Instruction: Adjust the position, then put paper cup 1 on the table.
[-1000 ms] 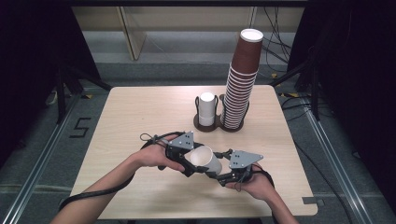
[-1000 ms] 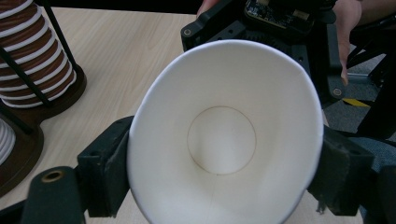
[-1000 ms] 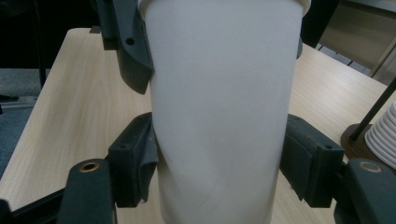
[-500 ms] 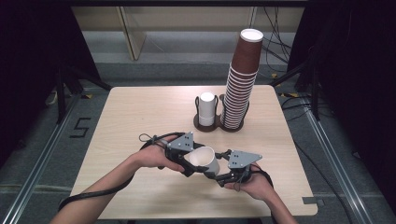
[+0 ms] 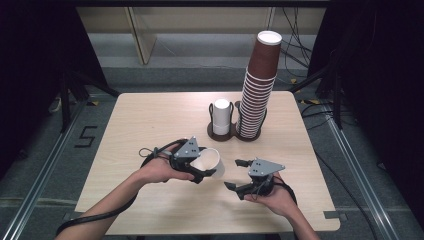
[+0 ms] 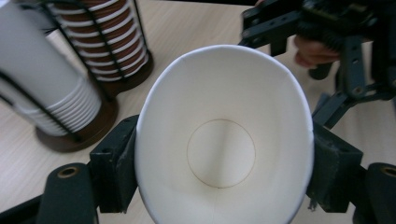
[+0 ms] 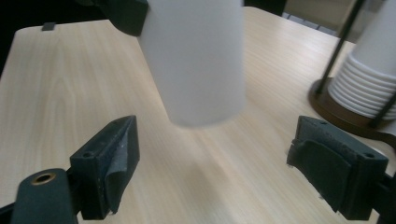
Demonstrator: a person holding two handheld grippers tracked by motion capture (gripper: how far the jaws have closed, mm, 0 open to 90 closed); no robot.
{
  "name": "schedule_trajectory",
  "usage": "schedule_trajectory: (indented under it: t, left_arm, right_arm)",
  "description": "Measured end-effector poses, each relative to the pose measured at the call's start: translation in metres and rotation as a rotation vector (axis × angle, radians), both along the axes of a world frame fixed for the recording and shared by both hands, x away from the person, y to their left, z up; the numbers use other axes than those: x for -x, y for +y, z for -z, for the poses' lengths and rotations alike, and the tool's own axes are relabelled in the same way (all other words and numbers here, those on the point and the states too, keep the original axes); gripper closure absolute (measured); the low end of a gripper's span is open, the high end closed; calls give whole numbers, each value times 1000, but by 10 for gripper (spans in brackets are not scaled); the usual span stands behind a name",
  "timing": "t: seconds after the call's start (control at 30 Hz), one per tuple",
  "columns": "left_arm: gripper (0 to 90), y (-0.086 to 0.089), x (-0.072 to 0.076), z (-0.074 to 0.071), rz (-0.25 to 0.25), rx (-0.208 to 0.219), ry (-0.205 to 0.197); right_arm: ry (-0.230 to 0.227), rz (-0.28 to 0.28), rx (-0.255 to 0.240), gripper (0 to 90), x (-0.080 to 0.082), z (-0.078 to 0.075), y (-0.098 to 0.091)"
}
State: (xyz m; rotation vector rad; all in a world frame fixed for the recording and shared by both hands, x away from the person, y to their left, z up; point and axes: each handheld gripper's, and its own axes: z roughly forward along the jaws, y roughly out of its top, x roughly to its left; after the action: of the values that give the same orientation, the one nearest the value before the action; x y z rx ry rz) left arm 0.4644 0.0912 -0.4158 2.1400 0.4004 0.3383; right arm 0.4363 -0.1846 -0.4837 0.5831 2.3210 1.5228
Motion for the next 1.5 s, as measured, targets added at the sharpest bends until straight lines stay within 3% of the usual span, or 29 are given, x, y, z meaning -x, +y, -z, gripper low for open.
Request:
schedule_trajectory:
  t: [0.03, 0.07, 0.13, 0.17, 0.23, 0.27, 0.43, 0.5, 0.57, 0.6, 0.7, 0.73, 0.77, 0.8, 0.93, 1.0, 1.1, 1.2, 1.27, 1.5]
  left_arm:
    - [237, 2, 0, 1, -26, -1, -14]
    - [237, 6, -1, 1, -47, -27, -22]
    - [238, 11, -1, 1, -91, -41, -25]
    - [239, 14, -2, 1, -124, -54, -23]
    - [240, 19, -4, 0, -178, -76, -30]
    - [241, 21, -5, 1, -203, -69, -28]
    - [244, 33, -8, -2, -314, -116, -38]
    - [244, 36, -9, -2, -347, -117, -39]
    - [244, 42, -11, -3, -369, -153, -49]
    - [244, 45, -13, -3, -390, -156, -49]
    - [244, 50, -15, -2, -458, -143, -37]
    - [244, 53, -16, -2, -472, -157, -39]
    - [244, 55, -17, -2, -489, -157, -36]
    - [244, 57, -18, -2, -504, -153, -30]
    - [244, 64, -23, 0, -570, -130, -17]
    - [244, 68, -25, -1, -603, -148, -9]
    - [244, 74, -28, 0, -628, -137, 19]
    - [244, 82, -31, 1, -667, -145, 18]
    - [245, 85, -31, 2, -687, -136, 27]
    - [244, 96, -36, 1, -735, -135, 44]
  right_arm:
    - [-48, -4, 12, 160, -3, 0, -2]
    - [-21, 13, 7, 161, -1, 0, -3]
    - [-32, 27, 21, 163, -2, 1, -7]
    - [-9, 42, 12, 163, -1, 1, -7]
    - [-18, 57, 23, 164, -2, 2, -9]
    - [1, 76, 6, 164, 0, 3, -9]
    - [-35, 122, 14, 167, -4, 4, -13]
    - [-16, 148, 20, 167, -2, 4, -15]
    - [-3, 176, 7, 168, -1, 5, -16]
    - [-24, 173, 20, 169, -2, 5, -18]
    - [-29, 201, 19, 170, -1, 6, -22]
    - [4, 225, 8, 170, 2, 7, -22]
    - [-34, 215, 24, 170, 0, 7, -24]
    - [-10, 224, 14, 170, 1, 8, -25]
    - [-15, 238, 19, 171, 2, 8, -28]
    - [4, 256, 10, 171, 4, 8, -28]
    - [-10, 243, 18, 171, 3, 7, -29]
    - [-35, 241, 15, 171, 3, 7, -29]
    - [-14, 253, 3, 171, 5, 7, -27]
    - [-19, 246, 14, 171, 4, 6, -27]
